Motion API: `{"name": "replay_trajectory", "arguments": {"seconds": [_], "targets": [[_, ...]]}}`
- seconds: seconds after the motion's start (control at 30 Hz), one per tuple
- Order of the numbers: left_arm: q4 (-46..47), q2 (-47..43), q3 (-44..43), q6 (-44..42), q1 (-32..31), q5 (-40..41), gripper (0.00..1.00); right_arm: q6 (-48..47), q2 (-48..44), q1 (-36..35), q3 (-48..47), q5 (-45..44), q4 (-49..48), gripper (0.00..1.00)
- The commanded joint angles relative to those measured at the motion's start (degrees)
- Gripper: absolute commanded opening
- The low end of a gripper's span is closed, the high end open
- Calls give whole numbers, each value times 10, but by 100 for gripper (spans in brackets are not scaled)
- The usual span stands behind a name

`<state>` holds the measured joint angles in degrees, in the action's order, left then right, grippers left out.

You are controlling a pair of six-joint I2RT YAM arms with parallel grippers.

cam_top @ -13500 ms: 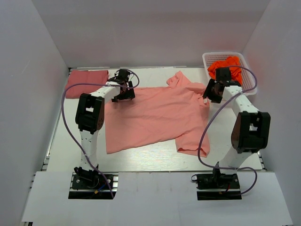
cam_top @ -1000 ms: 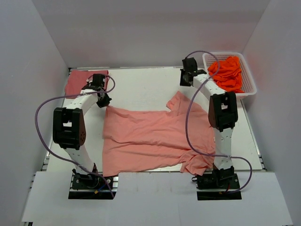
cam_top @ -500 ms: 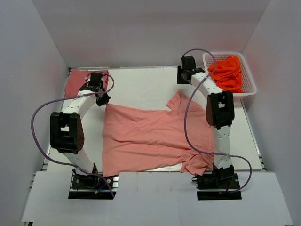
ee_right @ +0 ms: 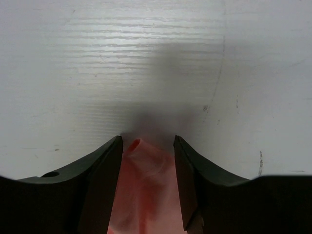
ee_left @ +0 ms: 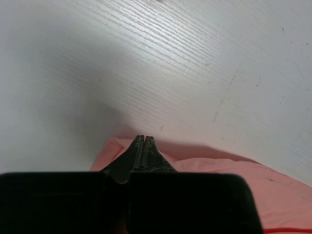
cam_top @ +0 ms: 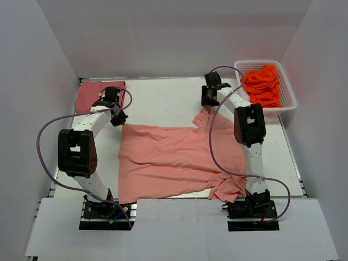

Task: Fold and stack the t-shirts
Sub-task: Flatten out the tshirt

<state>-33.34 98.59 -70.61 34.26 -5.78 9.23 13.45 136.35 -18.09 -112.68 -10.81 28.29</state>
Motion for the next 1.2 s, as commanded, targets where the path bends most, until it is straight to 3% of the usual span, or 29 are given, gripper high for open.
{"name": "replay_trajectory", "arguments": {"seconds": [0.0, 0.1, 0.17, 0.27, 0.47, 0.63, 0.87, 1.17], "targets": [[2, -17, 0, -5, -1, -5, 0, 21, -28, -3, 49, -18, 18, 53], [7, -17, 6, -5, -1, -11, 0, 29, -42, -6, 76, -35, 17, 53], [7, -17, 6, -5, -1, -11, 0, 38, -49, -6, 90, -54, 20, 48], [13, -17, 6, -5, -1, -16, 0, 41, -49, -6, 91, -61, 19, 0], [11, -24, -32, -11, -1, -21, 0, 22, -63, -5, 20, -90, 1, 0], [6, -80, -59, -17, -1, -1, 0, -13, -169, -2, 15, -170, -47, 0], [6, -238, -73, -32, -1, 20, 0, -62, -437, -3, 124, -237, -110, 0], [-15, -387, -163, -58, -1, 30, 0, -150, -659, -3, 123, -223, -127, 0]]}}
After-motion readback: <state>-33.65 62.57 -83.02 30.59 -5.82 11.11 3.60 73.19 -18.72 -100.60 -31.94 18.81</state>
